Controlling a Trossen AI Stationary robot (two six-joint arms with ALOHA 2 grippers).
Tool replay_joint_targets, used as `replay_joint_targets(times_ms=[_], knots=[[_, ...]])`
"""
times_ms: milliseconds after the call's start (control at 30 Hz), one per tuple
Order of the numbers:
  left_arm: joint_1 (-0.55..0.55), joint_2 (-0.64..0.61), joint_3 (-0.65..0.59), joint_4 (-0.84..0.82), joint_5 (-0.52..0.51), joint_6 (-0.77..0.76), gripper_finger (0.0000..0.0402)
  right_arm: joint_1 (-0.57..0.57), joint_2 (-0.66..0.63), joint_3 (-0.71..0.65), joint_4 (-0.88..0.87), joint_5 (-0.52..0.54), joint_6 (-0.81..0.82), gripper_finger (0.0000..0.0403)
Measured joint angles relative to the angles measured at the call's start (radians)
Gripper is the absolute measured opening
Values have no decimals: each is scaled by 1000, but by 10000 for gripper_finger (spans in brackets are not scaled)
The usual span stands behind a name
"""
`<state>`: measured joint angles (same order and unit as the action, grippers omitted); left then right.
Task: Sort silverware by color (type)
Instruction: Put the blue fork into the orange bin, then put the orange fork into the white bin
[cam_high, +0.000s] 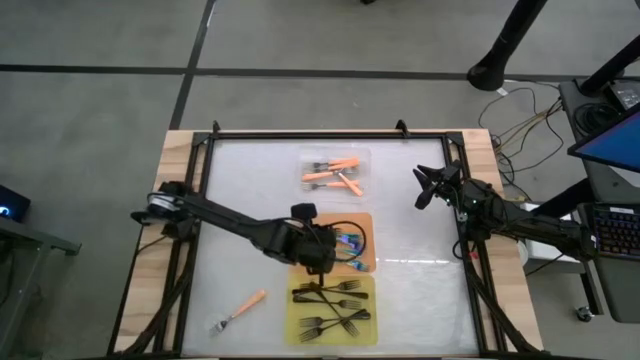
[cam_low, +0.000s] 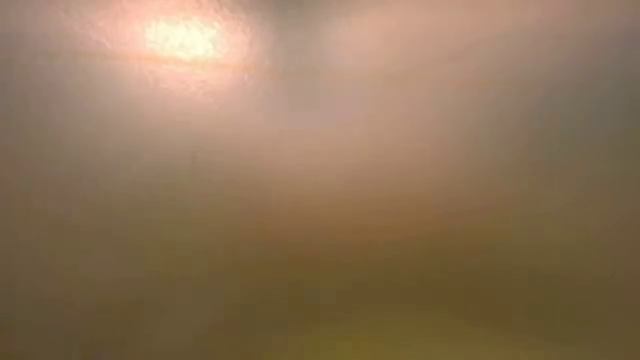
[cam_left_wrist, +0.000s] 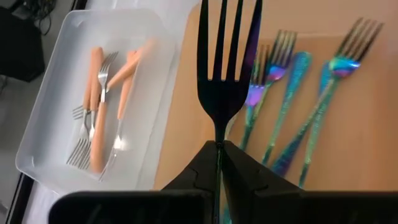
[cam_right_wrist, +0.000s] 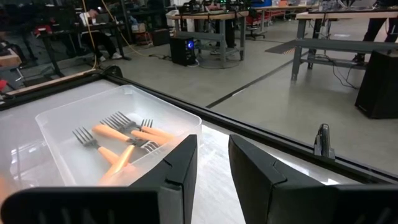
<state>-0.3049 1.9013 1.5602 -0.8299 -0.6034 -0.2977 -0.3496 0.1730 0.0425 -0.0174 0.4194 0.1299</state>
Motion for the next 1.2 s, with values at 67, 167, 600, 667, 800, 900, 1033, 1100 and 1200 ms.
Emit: replay_joint_targets(times_ms=[67, 167, 600, 667, 800, 900, 1033, 1100, 1200], knots=[[8, 2, -11, 3, -1, -1, 1, 0, 0, 0, 0, 0, 0, 84], [17, 2, -36, 41, -1, 2, 12, 0, 0, 0, 0, 0, 0, 84], [13, -16, -50, 86, 4, 40, 114, 0, 0, 0, 0, 0, 0, 84], [2, -34, -50, 74, 26, -12, 122, 0, 0, 0, 0, 0, 0, 84], [-44, -57, -50, 13, 136, -172, 127, 0, 0, 0, 0, 0, 0, 84], [-105, -75, -50, -38, 231, -301, 127, 0, 0, 0, 0, 0, 0, 84], [-204, -84, -50, -89, 375, -444, 127, 0, 0, 0, 0, 0, 0, 84], [-245, -86, -50, -111, 463, -536, 127, 0, 0, 0, 0, 0, 0, 84], [-301, -86, -51, -162, 539, -669, 127, 0, 0, 0, 0, 0, 0, 84]])
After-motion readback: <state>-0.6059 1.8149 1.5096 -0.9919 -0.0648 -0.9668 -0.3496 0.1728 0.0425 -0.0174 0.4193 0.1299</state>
